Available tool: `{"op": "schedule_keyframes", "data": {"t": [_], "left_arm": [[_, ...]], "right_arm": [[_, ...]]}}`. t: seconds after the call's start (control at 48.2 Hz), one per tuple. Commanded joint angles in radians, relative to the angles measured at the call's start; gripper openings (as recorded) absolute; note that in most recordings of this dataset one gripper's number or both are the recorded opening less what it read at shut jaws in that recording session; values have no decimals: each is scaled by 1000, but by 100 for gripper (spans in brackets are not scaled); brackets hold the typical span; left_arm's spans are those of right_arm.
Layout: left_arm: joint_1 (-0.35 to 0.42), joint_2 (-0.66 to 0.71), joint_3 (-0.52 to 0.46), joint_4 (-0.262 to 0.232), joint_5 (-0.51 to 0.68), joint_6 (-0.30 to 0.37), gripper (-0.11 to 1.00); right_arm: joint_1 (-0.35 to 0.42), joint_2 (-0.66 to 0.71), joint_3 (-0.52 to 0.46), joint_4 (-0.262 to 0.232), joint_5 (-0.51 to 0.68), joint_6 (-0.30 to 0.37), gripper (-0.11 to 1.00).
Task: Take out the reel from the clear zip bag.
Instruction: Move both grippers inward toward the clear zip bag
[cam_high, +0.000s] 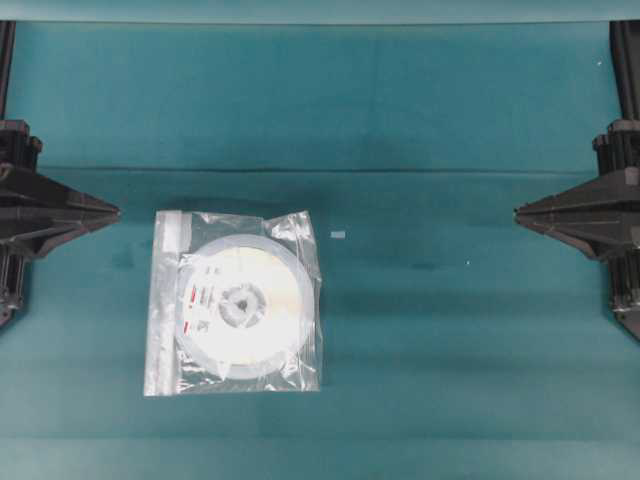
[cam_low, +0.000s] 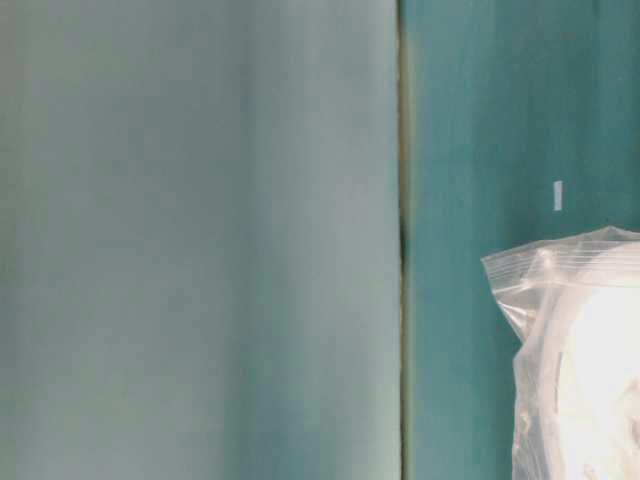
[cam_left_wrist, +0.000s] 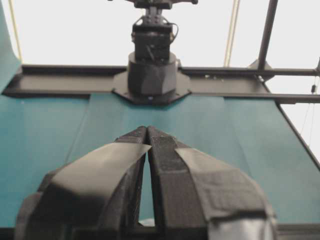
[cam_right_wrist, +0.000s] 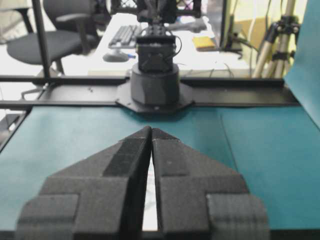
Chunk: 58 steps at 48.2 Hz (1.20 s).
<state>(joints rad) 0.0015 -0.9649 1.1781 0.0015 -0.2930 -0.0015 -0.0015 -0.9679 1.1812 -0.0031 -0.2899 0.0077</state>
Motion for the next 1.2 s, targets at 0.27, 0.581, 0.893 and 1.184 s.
{"op": "schedule_keyframes", "data": {"t": [0.27, 0.581, 0.893, 1.184], "left_arm": [[-8, 170, -31, 20, -29, -365, -1], [-6, 212, 6, 20, -2, -670, -1], [11, 273, 94, 20, 95, -914, -1], [29, 345, 201, 18, 97, -1019, -1]], "right_arm": [[0, 172, -20, 209, 2, 167, 0], [0, 419, -77, 225, 3, 380, 0], [2, 583, -183, 227, 3, 408, 0], [2, 647, -230, 225, 3, 411, 0]]}}
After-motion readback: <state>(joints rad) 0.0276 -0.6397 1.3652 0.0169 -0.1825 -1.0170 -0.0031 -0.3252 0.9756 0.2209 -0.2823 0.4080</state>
